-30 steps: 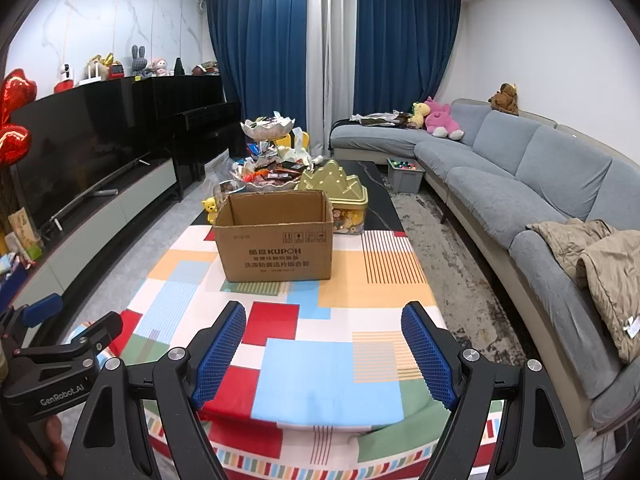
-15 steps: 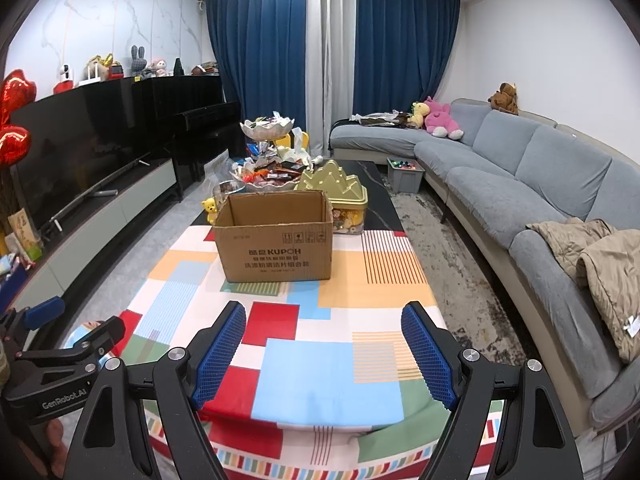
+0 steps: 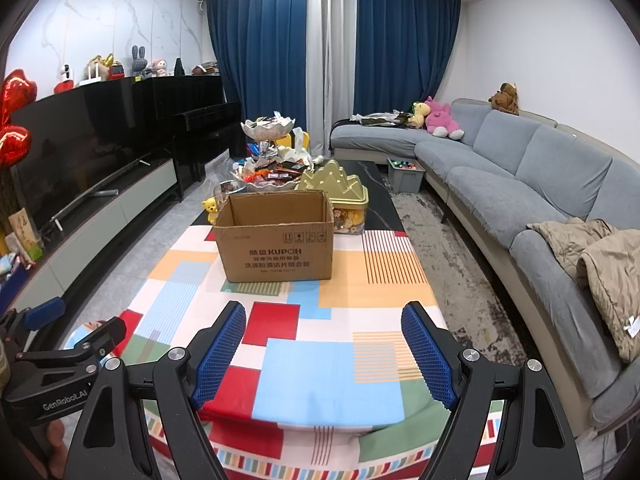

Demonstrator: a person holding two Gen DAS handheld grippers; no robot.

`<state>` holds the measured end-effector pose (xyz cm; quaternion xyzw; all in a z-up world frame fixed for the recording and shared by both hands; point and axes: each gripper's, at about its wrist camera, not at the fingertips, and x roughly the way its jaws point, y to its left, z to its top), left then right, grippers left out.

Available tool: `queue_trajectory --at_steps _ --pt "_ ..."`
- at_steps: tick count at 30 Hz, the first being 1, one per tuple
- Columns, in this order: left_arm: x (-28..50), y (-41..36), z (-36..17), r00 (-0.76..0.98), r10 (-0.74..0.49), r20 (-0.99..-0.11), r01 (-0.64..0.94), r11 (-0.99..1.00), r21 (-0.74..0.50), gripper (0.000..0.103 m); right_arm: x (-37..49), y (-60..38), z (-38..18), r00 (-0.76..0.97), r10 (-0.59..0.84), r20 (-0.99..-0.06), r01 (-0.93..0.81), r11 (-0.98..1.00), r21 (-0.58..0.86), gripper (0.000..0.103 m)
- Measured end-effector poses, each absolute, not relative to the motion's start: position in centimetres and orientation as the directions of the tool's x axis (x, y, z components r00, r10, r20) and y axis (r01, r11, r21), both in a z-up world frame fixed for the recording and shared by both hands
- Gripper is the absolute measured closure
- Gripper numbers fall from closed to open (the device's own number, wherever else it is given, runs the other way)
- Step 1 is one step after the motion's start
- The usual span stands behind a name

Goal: Organize snacks

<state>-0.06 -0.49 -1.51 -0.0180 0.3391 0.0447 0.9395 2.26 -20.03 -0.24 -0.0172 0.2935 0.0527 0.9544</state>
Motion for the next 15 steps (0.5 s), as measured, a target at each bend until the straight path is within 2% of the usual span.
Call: queue_trajectory --at_steps 15 --pt "-0.11 -0.59 -1.52 0.768 0.068 -0.637 -0.095 0.995 -0.008 0.0 2.2 -19.96 -0.31 0.822 0.091 -0.562 -0.111 0.994 -0.002 0.022"
